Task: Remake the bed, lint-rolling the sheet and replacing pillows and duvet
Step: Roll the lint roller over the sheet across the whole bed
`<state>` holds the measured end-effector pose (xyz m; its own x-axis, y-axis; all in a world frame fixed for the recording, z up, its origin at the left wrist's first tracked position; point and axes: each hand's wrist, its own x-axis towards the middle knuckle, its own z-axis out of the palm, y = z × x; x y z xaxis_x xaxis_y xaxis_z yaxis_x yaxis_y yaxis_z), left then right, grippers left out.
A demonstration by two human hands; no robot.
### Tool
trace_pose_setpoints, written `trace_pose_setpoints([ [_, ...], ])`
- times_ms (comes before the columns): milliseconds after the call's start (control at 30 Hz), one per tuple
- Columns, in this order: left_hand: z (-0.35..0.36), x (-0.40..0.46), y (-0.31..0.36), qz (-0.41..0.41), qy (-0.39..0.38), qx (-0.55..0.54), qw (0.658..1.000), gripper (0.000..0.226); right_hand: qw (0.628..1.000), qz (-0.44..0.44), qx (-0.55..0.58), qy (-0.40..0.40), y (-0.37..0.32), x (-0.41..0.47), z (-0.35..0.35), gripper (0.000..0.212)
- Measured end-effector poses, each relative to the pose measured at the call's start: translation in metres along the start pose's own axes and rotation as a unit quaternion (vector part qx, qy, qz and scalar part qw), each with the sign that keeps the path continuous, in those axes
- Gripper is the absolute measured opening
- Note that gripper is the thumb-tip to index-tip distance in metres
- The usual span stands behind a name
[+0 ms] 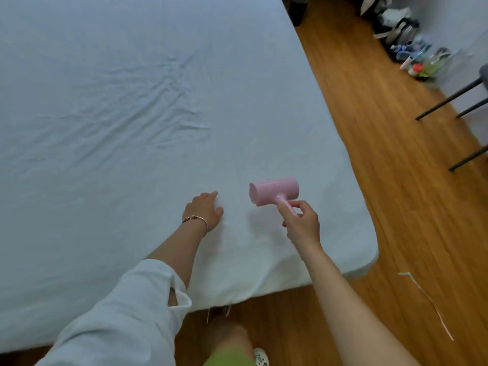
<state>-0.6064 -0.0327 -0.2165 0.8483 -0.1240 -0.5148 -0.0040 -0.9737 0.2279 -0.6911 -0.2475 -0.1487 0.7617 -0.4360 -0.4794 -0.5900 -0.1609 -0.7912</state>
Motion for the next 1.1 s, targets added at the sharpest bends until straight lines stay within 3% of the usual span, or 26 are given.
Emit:
trace_pose_setpoints([
  [333, -0.140, 0.245, -0.048, -0.008, 0.071, 0.015, 0.997, 0.063, 0.999, -0.042, -0.022, -0.006, -0.193, 0.229, 0.131, 0.032],
  [533, -0.219, 0.401, -0.049, -0.050, 0.111, -0.007, 0.992, 0.062, 0.988, -0.132, -0.073, 0.016, -0.294, 0.379, 0.200, 0.036],
  [633, -0.220, 0.452, -0.048, -0.076, 0.127, -0.007, 0.989, 0.061, 0.980, -0.164, -0.113, 0.009, -0.330, 0.436, 0.235, 0.037],
  [833, -0.170, 0.489, -0.057, -0.079, 0.256, 0.032, 0.963, 0.060, 0.974, -0.184, -0.125, 0.045, -0.356, 0.515, 0.289, 0.029],
  [1100, -0.160, 0.503, -0.061, -0.080, 0.287, 0.042, 0.954, 0.062, 0.989, -0.098, -0.095, 0.059, -0.302, 0.515, 0.302, 0.026],
])
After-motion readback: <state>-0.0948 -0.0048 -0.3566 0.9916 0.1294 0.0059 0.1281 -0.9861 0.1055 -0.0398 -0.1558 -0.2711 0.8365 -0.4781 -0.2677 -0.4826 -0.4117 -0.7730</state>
